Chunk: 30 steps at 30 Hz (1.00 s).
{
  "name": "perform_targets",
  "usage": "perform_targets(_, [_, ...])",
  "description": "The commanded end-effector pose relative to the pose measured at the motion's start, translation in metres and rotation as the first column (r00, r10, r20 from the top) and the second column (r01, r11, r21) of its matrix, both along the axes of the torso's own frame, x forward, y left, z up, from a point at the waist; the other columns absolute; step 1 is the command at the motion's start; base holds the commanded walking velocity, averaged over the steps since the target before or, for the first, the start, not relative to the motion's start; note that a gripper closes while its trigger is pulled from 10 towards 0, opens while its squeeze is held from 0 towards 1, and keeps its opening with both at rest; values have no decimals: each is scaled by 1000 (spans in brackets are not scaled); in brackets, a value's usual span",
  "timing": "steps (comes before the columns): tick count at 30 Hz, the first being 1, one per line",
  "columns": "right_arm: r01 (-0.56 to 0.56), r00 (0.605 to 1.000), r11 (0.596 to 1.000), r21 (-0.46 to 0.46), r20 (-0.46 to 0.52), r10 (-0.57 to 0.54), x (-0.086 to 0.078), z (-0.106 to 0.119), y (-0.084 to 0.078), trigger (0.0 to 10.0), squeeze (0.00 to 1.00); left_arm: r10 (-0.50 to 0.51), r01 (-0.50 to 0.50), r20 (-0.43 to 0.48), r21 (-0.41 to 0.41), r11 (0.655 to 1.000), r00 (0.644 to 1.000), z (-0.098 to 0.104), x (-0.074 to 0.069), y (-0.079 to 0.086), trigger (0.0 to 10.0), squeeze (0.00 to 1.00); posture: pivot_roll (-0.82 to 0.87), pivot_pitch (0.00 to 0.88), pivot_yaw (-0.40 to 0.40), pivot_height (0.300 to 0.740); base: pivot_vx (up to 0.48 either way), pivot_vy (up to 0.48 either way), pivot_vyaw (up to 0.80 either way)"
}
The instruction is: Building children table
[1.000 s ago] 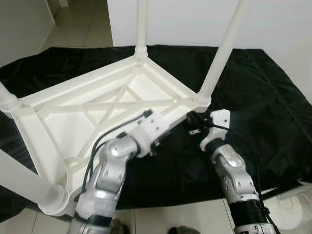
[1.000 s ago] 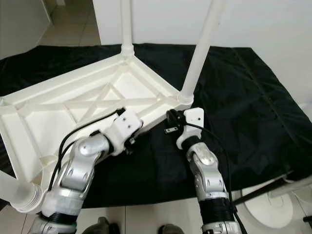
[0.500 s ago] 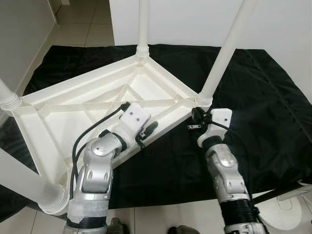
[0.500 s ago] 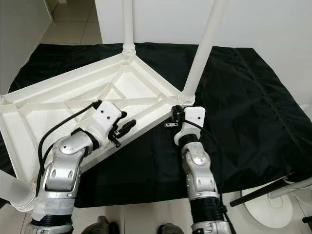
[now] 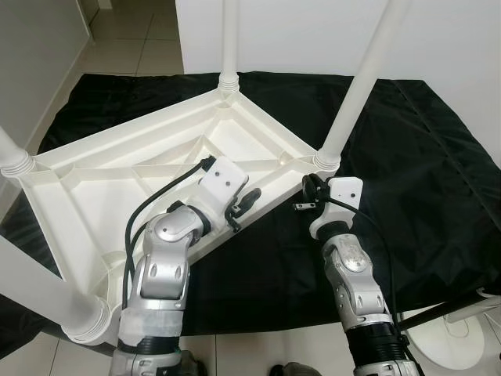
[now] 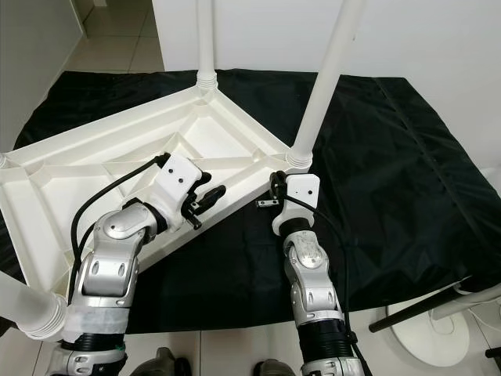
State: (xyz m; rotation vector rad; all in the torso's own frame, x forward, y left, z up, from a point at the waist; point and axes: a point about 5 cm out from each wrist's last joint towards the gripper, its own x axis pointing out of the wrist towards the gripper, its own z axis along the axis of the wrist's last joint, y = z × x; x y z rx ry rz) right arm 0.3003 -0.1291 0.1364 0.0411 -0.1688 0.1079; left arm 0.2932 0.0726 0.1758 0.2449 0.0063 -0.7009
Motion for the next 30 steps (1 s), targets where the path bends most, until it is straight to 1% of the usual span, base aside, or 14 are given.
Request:
perform_targets(1, [17,1000,1000,-3,-3,-17,1,-1,-1,10000,0,370,-368,18,-63,928,929,-10,4,9,10000,0,-69,8,-14,740,0,0,0])
perform_targets(2, [17,1000,1000,-3,-3,-17,1,-1,-1,10000,0,370,-368,18,-63,928,929,-10,4,9,10000,0,-69,8,-14,740,0,0,0])
perform_targets(5, [51,999,999,-9,-7,-51,4,0,0,10000,0,371,-368,4,-114,923,929,-8,7,3,10000,0,-74,0,-22,740,0,0,0])
perform_targets(9, [79,997,997,-12,-12,-79,5,1,1,10000,0,370,-366,2,-125,922,929,-8,8,1,10000,0,-74,0,-24,740,0,0,0])
perform_targets(11, [121,993,993,-20,-12,-121,6,2,1,10000,0,370,-366,-3,-140,920,929,-8,10,-2,10000,0,-75,0,-25,740,0,0,0])
perform_targets(13, [121,993,993,-20,-12,-121,6,2,1,10000,0,370,-366,-3,-140,920,929,-8,10,-2,10000,0,-75,0,-25,740,0,0,0])
perform_targets(14, [145,989,989,-15,-10,-145,6,2,2,10000,0,372,-369,-10,-147,918,928,-9,11,-4,10000,0,-75,0,-25,740,0,0,0])
perform_targets(16, [145,989,989,-15,-10,-145,6,2,2,10000,0,372,-369,-10,-147,918,928,-9,11,-4,10000,0,-75,0,-25,740,0,0,0])
perform_targets(19, [187,982,982,-9,-3,-187,5,4,4,10000,0,377,-376,-25,-163,912,926,-11,15,-8,10000,0,-82,0,-24,740,0,0,0])
perform_targets(22, [194,981,981,-10,-1,-194,5,4,4,10000,0,382,-381,-25,-167,909,924,-11,16,-8,10000,0,-82,0,-24,740,0,0,0])
perform_targets(25, [217,976,976,-12,6,-217,6,5,2,10000,0,391,-389,-28,-190,902,920,-9,18,-8,10000,0,-87,6,-15,740,0,0,0])
perform_targets(27, [217,976,976,-12,6,-217,6,5,2,10000,0,391,-389,-28,-190,902,920,-9,18,-8,10000,0,-87,6,-15,740,0,0,0])
perform_targets(30, [245,969,969,-8,13,-245,8,6,-2,10000,0,380,-378,-34,-218,900,924,-7,21,-9,10000,0,-89,8,-11,740,0,0,0])
